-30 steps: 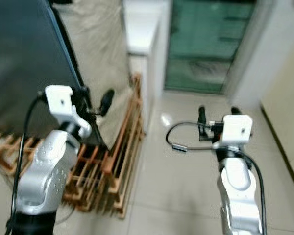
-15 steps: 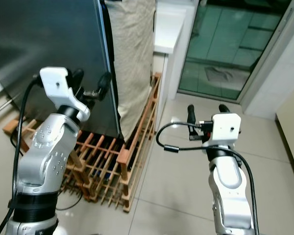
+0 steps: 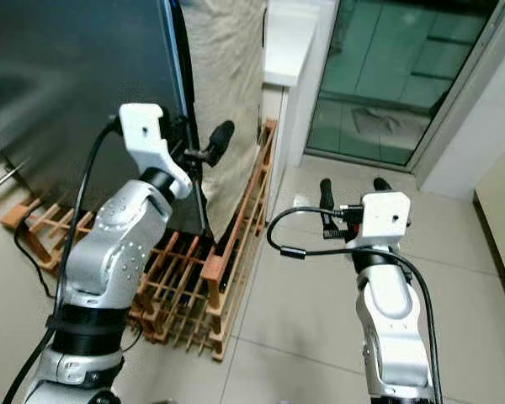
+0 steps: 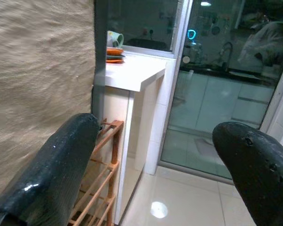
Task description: Restocking fridge
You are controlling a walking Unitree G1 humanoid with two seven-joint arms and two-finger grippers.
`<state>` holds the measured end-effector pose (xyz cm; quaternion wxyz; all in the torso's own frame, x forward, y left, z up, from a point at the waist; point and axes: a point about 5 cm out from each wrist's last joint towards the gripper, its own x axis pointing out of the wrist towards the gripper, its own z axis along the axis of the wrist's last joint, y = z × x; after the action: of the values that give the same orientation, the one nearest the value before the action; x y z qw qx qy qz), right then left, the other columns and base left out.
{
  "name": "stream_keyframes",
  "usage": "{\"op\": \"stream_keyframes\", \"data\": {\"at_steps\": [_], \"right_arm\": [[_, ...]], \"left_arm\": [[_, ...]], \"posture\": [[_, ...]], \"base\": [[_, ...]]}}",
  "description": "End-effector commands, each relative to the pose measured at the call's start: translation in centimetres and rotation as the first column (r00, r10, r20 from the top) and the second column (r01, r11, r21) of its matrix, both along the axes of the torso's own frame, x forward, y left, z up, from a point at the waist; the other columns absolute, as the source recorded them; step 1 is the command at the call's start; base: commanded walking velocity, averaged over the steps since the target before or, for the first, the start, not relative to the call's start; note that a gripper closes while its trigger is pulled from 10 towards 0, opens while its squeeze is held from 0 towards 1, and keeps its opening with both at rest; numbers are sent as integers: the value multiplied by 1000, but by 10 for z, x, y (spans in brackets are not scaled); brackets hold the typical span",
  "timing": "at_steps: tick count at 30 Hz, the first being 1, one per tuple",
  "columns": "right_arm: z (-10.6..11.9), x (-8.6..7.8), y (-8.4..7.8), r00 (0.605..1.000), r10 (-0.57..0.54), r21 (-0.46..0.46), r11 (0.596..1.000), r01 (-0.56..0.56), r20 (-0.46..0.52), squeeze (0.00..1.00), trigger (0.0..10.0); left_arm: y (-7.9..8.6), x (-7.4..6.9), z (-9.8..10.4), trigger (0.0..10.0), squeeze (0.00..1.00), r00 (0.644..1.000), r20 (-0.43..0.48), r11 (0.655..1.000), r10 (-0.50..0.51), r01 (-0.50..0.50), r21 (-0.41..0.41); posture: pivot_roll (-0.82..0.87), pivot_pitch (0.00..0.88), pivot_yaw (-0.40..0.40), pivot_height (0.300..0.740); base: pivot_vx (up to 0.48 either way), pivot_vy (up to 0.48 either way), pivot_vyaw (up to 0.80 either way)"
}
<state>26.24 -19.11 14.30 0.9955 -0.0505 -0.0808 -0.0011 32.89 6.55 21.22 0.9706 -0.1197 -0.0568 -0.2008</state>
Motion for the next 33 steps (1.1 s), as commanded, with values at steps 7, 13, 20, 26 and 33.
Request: {"op": "stream_keyframes", "data": {"at_steps": [7, 13, 20, 26, 33], "right_arm": [[-2, 5, -2, 1000, 9, 8, 1000, -9, -16, 0, 10000], [-22, 6, 11, 974, 167, 33, 986, -164, -153, 0, 10000], [-27, 7, 10, 971, 170, 49, 985, -164, -168, 0, 10000], [-28, 8, 11, 968, 179, 55, 984, -171, -176, 0, 10000], [-31, 6, 11, 966, 180, 58, 983, -172, -184, 0, 10000]], "left_arm": [[-33, 17, -6, 10000, 0, 996, -60, 997, -60, 62, 46], [-62, 20, -7, 10000, 0, 963, -56, 965, -263, 261, -30], [-89, 17, -3, 10000, 0, 900, -42, 892, -433, 422, -162], [-115, 9, 11, 10000, 0, 855, 29, 829, -517, 509, -234], [-130, -10, 22, 10000, 0, 755, 121, 717, -645, 652, -247]], "posture": [[-134, 0, 29, 740], [-134, 0, 27, 740], [-134, 0, 27, 740], [-152, 0, 29, 740], [-150, 0, 33, 740]], "base": [[0, 0, 0], [0, 0, 0], [0, 0, 0], [0, 0, 0], [0, 0, 0]]}}
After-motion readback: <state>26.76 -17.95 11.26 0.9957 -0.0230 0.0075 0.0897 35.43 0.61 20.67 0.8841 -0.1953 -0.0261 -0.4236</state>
